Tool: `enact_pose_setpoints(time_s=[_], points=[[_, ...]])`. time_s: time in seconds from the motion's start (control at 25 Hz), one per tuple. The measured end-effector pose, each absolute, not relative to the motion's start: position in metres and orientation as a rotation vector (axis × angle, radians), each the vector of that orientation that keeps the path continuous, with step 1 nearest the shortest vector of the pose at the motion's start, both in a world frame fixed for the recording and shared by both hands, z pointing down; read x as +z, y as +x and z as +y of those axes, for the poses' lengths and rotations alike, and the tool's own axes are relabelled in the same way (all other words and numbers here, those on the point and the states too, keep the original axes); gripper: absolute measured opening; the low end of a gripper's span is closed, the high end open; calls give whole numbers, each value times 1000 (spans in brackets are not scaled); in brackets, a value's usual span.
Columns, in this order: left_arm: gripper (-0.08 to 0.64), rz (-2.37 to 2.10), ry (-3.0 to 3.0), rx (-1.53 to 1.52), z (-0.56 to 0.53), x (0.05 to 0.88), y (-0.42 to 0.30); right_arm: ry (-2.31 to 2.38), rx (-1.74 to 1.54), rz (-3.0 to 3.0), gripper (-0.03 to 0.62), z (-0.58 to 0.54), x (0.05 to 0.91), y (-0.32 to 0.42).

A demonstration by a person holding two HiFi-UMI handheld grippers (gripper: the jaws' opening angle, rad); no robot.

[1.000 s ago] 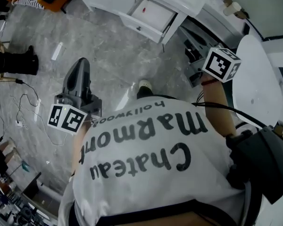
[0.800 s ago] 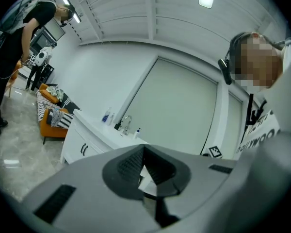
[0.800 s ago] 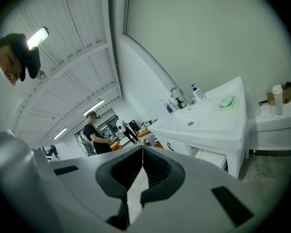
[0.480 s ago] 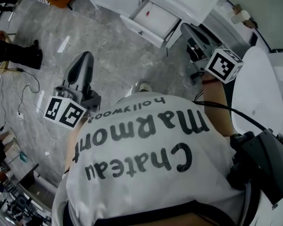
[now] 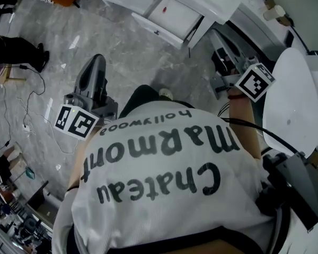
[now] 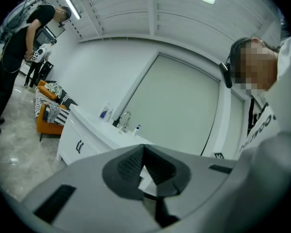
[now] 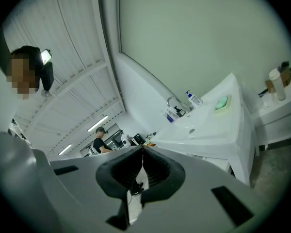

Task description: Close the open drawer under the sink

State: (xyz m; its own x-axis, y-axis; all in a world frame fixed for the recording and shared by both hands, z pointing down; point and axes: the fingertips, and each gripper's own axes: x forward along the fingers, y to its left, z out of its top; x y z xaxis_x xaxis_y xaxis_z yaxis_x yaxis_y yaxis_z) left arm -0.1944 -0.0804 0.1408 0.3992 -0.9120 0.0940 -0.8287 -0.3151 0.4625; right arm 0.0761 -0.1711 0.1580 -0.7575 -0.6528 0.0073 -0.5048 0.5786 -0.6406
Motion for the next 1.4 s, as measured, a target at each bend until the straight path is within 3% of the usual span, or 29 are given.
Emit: enact_pose_setpoints(time_s=[0.4,0.84,1.2,1.32,1.4], points=[[8,-1304,2267,30,-136,231,-168,-1118,-1191,2465,12,-168,244,71],[8,-1121,2271,362,-204,390,-150,-1346,-1331,2342,12,-167,334,83],[12,-1082,2356,443,-245,487,-130,-1453,-1440,2220,12,-164,435,94],[114,-1068,2377,422,-239,516,-117,-1436,-1421,2237,12,-161,470,103],[126,-1062,2386,404,-238,531,-115,-1430,-1401,2260,12,-165,488,106]])
